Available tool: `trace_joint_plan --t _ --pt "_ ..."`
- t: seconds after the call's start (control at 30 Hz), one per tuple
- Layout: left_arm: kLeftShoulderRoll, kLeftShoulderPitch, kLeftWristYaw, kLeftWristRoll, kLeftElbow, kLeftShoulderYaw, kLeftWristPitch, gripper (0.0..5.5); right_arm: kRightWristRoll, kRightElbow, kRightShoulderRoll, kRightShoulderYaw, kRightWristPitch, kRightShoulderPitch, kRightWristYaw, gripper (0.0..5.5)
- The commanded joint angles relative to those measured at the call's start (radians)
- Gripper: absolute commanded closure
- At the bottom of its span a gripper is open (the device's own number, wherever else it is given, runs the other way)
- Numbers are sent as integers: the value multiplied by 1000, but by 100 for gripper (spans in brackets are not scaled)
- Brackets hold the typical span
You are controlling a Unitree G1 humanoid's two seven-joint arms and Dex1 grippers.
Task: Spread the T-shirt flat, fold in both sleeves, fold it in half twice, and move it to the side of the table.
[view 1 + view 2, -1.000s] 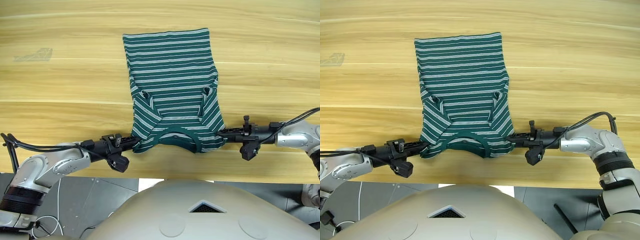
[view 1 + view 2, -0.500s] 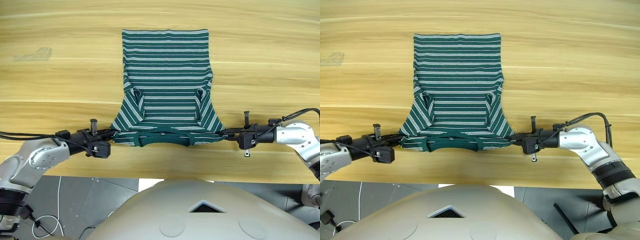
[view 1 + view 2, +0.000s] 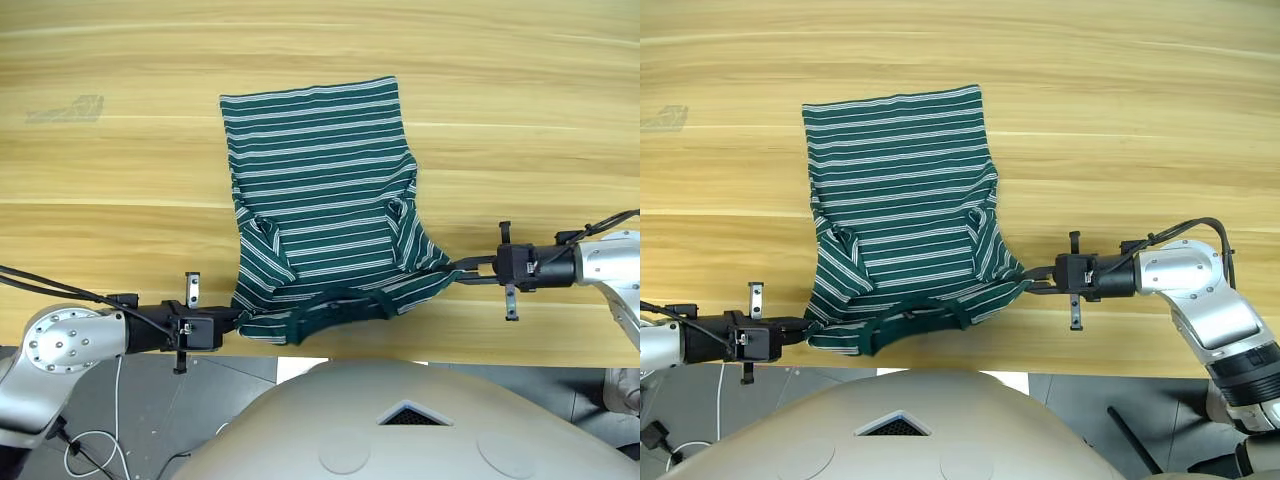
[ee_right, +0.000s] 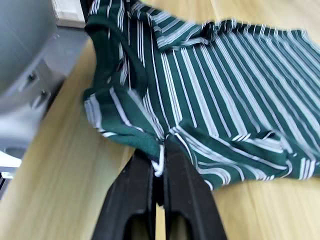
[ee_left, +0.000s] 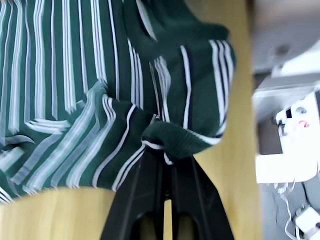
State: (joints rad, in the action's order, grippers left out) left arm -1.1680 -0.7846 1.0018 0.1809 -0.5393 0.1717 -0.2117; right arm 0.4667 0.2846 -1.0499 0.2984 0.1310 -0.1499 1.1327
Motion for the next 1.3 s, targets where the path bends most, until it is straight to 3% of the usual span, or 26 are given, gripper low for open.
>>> trace_joint_plan --t 0.03,0.57,0.77,0.9,1.0,1.13,1.3 --pt "25 -22 40 26 -36 112 49 550 60 138 -40 -87 -62 -91 12 548" --pt "228 -186 246 85 -119 484 72 550 133 472 3 -436 -148 -453 8 548" --pt "235 -177 306 131 -159 497 129 550 124 479 24 -459 -160 -455 20 548" --pt "181 -45 283 121 -145 406 179 550 92 386 60 -399 -170 -292 1 548" --pt "160 231 209 102 -56 208 238 550 35 244 137 -289 -177 -78 -3 548" --pt "243 629 119 8 186 -25 241 550 -61 -2 245 -180 -156 198 15 548" --pt "430 1008 -69 -131 583 -174 184 550 -179 -366 401 -114 -64 509 4 548"
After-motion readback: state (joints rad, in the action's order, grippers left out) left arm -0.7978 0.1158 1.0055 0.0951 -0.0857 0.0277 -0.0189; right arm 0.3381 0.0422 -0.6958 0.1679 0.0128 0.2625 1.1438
